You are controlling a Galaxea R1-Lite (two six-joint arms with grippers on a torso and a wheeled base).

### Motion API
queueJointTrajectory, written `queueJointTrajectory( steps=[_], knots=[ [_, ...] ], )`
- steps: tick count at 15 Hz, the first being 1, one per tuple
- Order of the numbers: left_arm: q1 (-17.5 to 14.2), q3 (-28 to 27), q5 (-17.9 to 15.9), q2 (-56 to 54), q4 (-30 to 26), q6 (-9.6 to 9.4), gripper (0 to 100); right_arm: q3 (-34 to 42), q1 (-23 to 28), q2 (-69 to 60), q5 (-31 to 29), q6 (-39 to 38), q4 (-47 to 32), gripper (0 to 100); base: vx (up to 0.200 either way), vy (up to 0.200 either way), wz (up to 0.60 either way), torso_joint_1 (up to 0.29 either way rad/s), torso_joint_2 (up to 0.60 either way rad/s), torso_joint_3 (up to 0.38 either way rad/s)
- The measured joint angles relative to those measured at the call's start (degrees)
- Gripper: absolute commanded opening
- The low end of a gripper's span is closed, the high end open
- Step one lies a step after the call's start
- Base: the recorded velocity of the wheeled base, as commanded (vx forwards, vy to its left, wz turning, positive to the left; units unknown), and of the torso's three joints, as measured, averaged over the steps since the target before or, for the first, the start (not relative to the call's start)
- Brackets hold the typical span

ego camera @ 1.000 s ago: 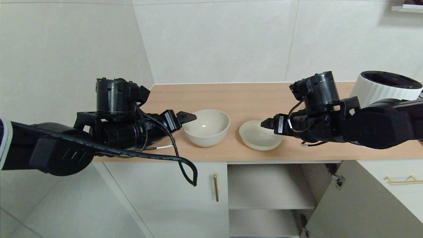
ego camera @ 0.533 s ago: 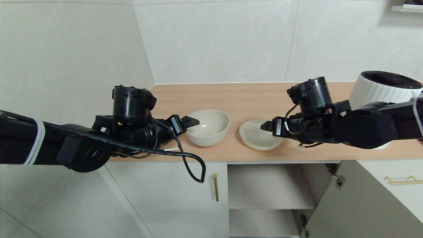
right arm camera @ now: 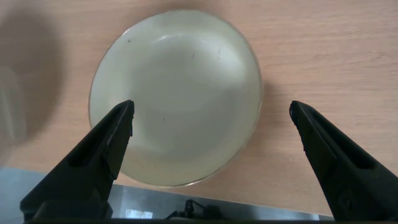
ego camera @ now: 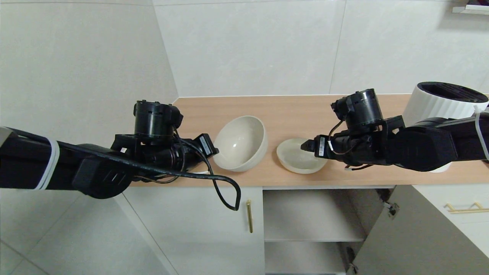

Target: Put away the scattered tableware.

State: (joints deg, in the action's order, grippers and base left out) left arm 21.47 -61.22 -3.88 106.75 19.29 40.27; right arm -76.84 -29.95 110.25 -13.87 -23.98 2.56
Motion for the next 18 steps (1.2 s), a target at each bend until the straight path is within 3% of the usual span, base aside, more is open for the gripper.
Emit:
queueJointTrajectory(
  steps=[9, 16, 17, 18],
  knots=[
    [-0.02, -0.05, 0.0, -0.83, -0.02, -0.01, 0, -1.68, 0.09, 3.75, -8.16, 0.48, -0.4, 100, 0.0, 0.0, 0.0, 0.0, 0.0, 0.0],
    [0.02, 0.06, 0.0, -1.44, -0.07, -0.01, 0, -2.65, 0.35, 5.53, -8.66, 0.52, -2.38, 100, 0.0, 0.0, 0.0, 0.0, 0.0, 0.0],
    [0.02, 0.06, 0.0, -1.51, -0.07, -0.04, 0, -2.93, 0.38, 5.64, -8.64, 0.52, -2.77, 0, 0.0, 0.0, 0.0, 0.0, 0.0, 0.0],
    [0.05, 0.06, 0.02, -1.55, -0.07, -0.04, 0, -3.01, 0.38, 5.66, -8.64, 0.5, -2.88, 0, 0.0, 0.0, 0.0, 0.0, 0.0, 0.0]
  ],
)
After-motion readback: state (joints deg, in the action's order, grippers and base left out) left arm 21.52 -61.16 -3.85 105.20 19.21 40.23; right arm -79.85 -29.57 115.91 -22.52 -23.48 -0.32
